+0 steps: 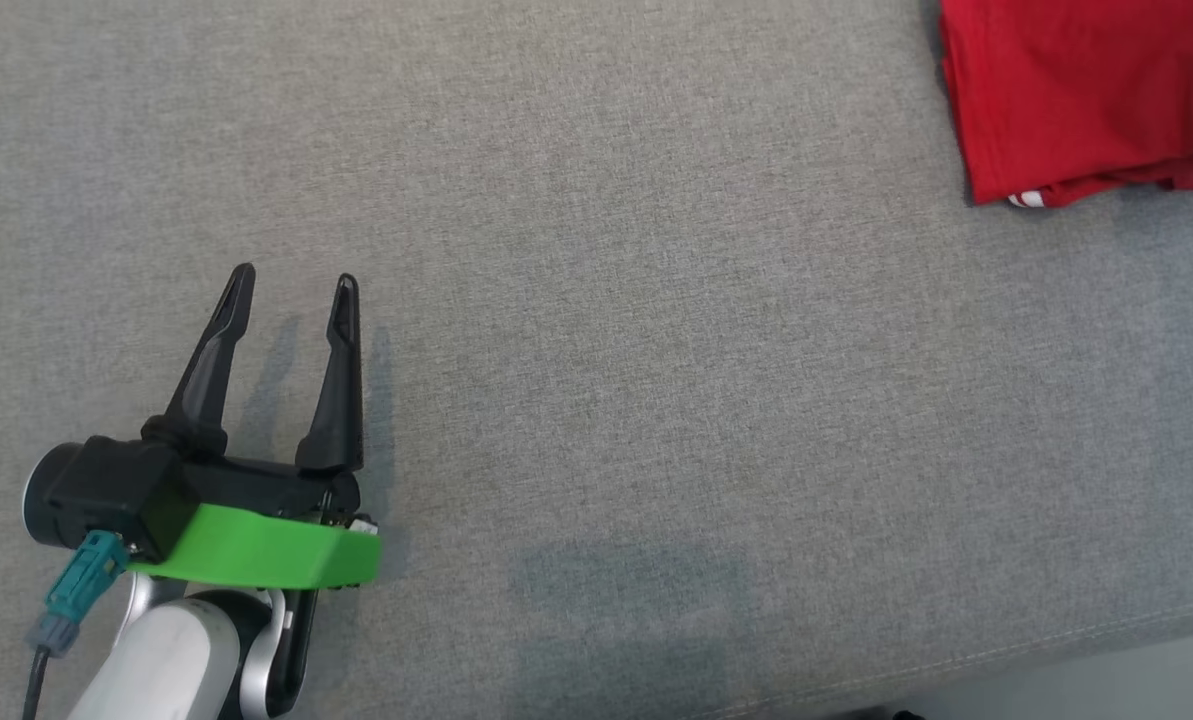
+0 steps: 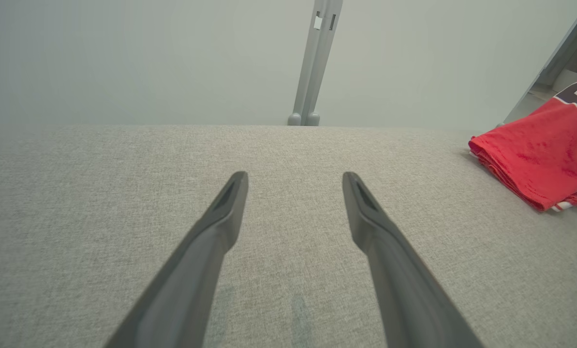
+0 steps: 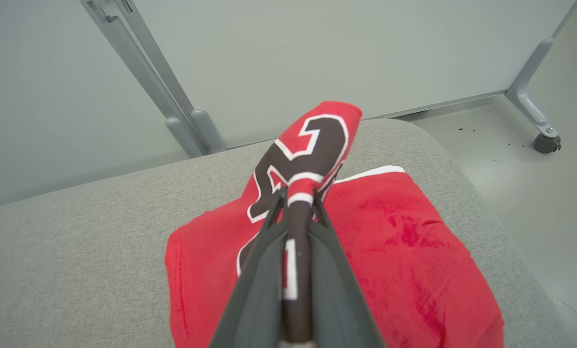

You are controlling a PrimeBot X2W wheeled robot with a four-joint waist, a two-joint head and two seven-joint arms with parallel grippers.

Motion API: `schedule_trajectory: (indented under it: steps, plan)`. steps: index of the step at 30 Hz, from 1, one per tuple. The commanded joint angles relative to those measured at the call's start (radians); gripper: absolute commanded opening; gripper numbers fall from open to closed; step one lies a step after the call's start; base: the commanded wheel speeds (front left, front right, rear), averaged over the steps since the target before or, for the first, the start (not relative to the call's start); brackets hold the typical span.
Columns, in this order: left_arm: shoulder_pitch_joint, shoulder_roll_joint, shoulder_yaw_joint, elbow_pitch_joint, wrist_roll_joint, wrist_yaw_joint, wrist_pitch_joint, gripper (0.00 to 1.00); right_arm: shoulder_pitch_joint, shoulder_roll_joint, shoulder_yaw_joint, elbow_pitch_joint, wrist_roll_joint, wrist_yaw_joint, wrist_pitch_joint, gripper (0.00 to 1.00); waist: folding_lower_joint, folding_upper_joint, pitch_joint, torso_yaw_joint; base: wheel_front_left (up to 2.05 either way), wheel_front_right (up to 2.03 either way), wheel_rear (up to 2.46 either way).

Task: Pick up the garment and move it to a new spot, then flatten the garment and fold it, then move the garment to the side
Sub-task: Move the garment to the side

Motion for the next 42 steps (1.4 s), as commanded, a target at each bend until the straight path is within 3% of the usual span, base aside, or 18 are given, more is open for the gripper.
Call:
schedule_trajectory:
  steps: [1,12,13,14,15,21,27,38,42]
  plan:
    - [-0.027,0.008,-0.003,-0.001,0.009,-0.005,0.005,1.0,-0.029,0.012,-0.007,0.012,-0.013,0.0,-0.02,0.0,0.0,0.0,0.058,-0.048,0.0,0.0,0.0]
    - [-0.055,0.024,-0.014,-0.006,0.017,0.001,0.043,1.0,-0.164,-0.033,-0.047,0.199,-0.159,0.0,-0.112,0.0,0.0,0.0,0.101,-0.015,0.0,0.0,0.0]
    - [-0.054,0.024,-0.015,-0.007,0.015,0.001,0.044,1.0,-0.172,-0.039,-0.051,0.221,-0.189,0.0,-0.135,0.27,0.0,0.0,0.102,-0.009,0.0,0.0,0.0]
    - [-0.053,0.025,-0.015,-0.008,0.014,0.001,0.045,1.0,-0.179,-0.039,-0.056,0.241,-0.219,0.0,-0.166,0.88,0.0,0.0,0.104,-0.004,0.0,0.0,0.0]
    - [-0.051,0.024,-0.015,-0.008,0.012,0.002,0.043,1.0,-0.186,-0.033,-0.067,0.263,-0.248,0.0,-0.203,1.0,0.0,0.0,0.105,0.001,0.0,0.0,0.0]
    - [-0.033,0.016,-0.015,-0.009,0.005,0.014,0.037,1.0,-0.206,0.004,-0.078,0.374,-0.373,0.0,-0.4,1.0,0.0,0.0,0.093,0.007,0.0,0.0,0.0]
    - [-0.009,0.006,-0.01,0.004,-0.004,0.023,0.016,1.0,-0.17,0.019,-0.029,0.398,-0.396,0.0,-0.523,1.0,0.0,0.0,0.038,-0.005,0.0,0.0,0.0]
    - [0.051,-0.033,0.001,0.097,-0.058,0.024,-0.033,1.0,0.066,0.012,0.153,0.193,-0.312,0.0,-0.647,1.0,0.0,0.0,-0.172,-0.016,0.0,0.0,0.0]
    - [0.061,-0.039,0.009,0.167,-0.072,0.013,-0.051,1.0,0.214,0.022,0.137,0.078,-0.302,0.0,-0.677,1.0,0.0,0.0,-0.241,0.005,0.0,0.0,0.0]
